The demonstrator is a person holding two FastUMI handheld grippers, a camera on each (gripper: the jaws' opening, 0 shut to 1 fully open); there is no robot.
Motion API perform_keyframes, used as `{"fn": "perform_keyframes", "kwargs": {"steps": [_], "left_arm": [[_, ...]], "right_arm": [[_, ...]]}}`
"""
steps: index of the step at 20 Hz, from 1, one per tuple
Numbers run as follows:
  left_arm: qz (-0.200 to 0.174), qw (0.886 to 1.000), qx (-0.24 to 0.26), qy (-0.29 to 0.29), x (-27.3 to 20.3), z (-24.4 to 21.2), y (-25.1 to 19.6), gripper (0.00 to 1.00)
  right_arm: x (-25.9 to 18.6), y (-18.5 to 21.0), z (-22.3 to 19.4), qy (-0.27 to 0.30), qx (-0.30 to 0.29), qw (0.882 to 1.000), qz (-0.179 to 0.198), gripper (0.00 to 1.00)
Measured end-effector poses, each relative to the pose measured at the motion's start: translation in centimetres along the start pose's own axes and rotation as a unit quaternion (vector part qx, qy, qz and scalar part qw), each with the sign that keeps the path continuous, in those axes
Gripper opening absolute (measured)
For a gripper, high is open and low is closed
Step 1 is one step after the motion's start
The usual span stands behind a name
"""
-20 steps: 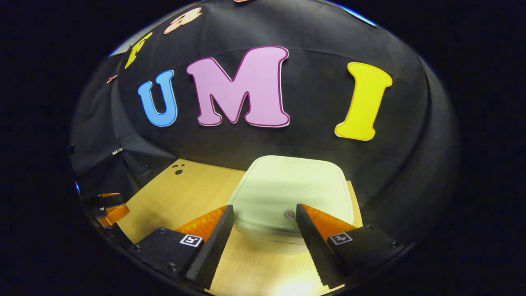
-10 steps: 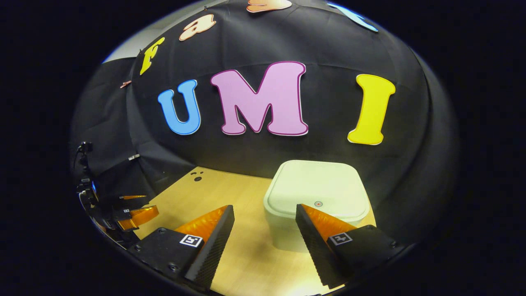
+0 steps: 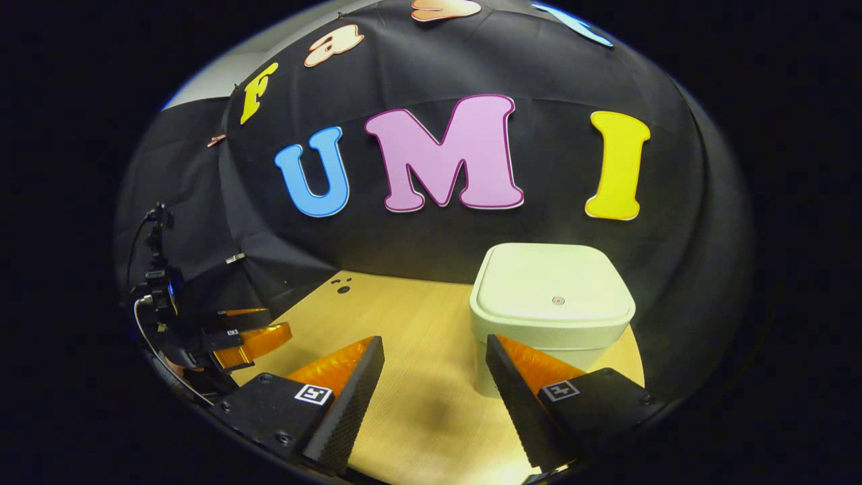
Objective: Press the lid of the desktop garbage bin to open it, pick up the crumpled paper on the desktop and throw it into the bin, then pick up the pop can on the desktop and drop it into the bin, and finally close the garbage bin lid.
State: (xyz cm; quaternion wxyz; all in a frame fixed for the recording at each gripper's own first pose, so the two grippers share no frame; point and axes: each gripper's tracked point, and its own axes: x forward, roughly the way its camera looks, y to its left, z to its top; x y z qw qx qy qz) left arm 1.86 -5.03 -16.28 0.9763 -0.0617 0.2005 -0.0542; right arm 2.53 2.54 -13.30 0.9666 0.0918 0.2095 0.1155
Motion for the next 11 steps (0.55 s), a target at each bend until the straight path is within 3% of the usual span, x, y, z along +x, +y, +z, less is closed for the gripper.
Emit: {"fn": "perform_keyframes", "kwargs": {"steps": [11], "left_arm": [[-0.006,1.0,0.001,0.012,0.1,-0.9,-0.5,0.96]], "right_arm": [[-0.6,0.8,-4.3,0.027,-0.002,1.0,-0.005,0.96]]}}
